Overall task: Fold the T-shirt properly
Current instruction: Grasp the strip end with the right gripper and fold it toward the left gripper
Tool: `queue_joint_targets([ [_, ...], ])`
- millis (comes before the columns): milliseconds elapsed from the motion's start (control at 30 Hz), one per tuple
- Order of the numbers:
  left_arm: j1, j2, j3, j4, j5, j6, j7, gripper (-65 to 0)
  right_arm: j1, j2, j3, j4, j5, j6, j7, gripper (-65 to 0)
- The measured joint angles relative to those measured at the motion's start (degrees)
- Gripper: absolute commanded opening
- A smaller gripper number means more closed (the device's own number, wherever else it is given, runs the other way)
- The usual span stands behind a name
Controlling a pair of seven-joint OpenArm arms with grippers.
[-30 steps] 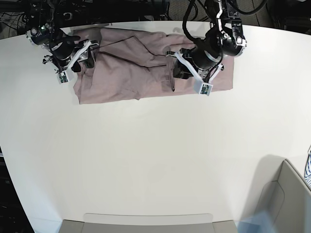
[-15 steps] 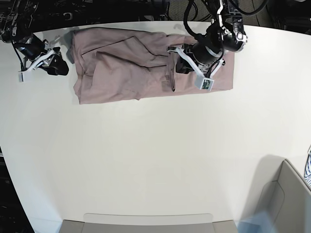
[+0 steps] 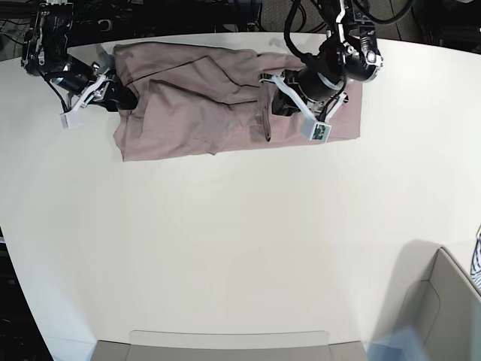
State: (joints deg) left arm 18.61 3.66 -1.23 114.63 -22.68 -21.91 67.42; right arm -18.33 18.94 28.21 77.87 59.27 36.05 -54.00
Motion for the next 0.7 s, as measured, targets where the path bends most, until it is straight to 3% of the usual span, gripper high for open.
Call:
queue_joint_targets([
  [300,0.9,0.0,0.0,0.0,0.0,0.0,0.0,-60.2,1.4,-2.7,-5.8,-0.3,0.6,0.2,1.3,-37.8],
  [467,1.4,0.0,0.0,0.0,0.0,0.0,0.0,-60.2,3.3,-4.4,-6.9,-0.2,-3.6,0.5,1.6,-39.1],
  [567,2.5,0.0,0.2,0.0,0.0,0.0,0.2,-60.2,4.9,-5.5,-8.0,1.4,-9.7,0.7,1.8,-49.4],
  [667,2.6,0.0,0.3,0.0,0.0,0.0,0.2,-60.2,5.4,-6.9,-8.8,4.1,-16.0,0.8,1.2,-65.0],
  [700,2.5,0.0,0.3,0.0,0.0,0.0,0.2,-60.2,5.7,-7.4,-8.9,4.5,-17.3,0.8,1.2,-65.0],
])
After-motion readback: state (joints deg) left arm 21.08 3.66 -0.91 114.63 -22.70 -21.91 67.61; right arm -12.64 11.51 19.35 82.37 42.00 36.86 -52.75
